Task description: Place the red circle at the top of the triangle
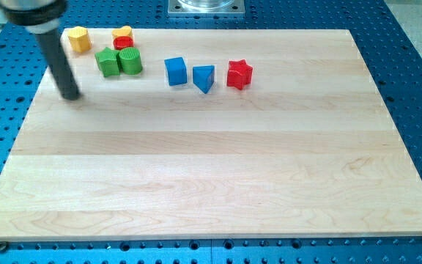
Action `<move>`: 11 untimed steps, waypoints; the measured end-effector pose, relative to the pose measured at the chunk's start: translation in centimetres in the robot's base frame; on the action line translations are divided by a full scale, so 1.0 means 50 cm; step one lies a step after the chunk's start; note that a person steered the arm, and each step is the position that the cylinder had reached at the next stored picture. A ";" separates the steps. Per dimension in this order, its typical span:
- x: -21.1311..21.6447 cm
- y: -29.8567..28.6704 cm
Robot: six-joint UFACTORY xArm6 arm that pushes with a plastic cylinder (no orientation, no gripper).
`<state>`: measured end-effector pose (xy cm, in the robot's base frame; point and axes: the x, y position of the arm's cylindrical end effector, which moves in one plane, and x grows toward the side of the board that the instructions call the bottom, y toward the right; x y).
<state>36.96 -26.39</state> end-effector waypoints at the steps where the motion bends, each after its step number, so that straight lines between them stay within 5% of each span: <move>1: -0.095 -0.021; 5: -0.257 0.272; 8: -0.243 0.281; 10: -0.225 0.473; 11: -0.224 0.459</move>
